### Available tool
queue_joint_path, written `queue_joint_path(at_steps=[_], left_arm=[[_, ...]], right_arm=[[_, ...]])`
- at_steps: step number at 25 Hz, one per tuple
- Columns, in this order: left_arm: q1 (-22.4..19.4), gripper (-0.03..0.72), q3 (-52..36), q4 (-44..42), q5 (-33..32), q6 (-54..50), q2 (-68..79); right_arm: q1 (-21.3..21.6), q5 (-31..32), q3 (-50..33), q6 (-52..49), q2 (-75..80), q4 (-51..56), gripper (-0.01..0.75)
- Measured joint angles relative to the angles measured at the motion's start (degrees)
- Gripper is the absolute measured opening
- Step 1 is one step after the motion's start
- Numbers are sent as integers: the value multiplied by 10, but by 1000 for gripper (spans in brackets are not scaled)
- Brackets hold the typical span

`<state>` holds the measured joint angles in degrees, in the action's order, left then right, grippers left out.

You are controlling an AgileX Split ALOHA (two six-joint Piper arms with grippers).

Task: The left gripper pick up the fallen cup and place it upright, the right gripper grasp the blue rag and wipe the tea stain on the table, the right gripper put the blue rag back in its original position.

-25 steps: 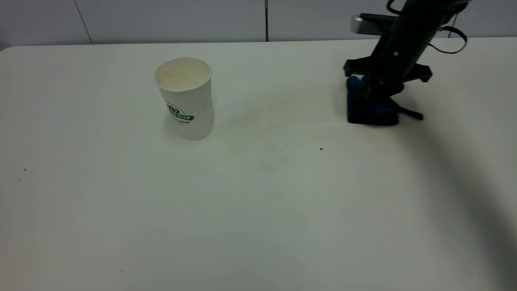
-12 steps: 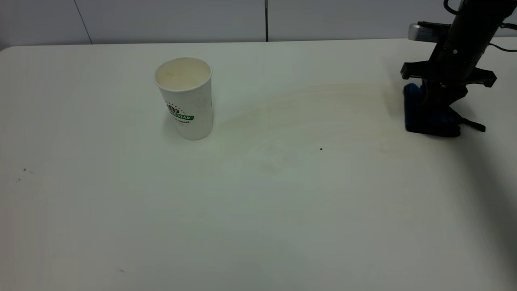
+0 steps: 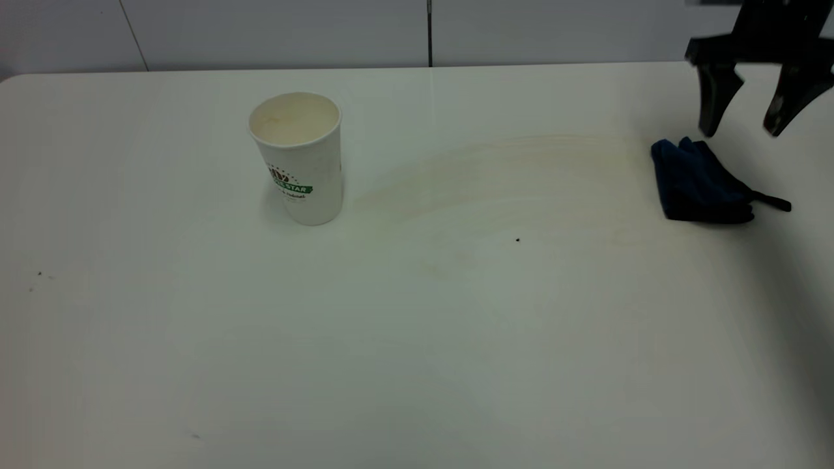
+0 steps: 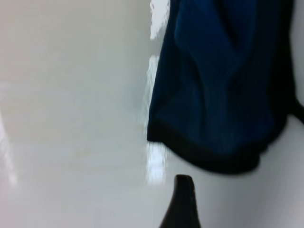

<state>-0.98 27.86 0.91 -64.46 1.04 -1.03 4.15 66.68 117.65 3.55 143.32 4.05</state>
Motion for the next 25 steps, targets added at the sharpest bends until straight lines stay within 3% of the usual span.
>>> queue_joint_path(at_steps=[7,12,20,25], left_arm=[[0,278,0,0,0,0,0],[0,278,0,0,0,0,0],[0,278,0,0,0,0,0],[0,278,0,0,0,0,0]], right_arm=[[-3,30,-1,-16,-137,20,693],[-35,33,-46,-26,-279,28,626],[-120,42,-228,-66,-551,-4,603],[-138,42,-369,-96,-689,-11,603]])
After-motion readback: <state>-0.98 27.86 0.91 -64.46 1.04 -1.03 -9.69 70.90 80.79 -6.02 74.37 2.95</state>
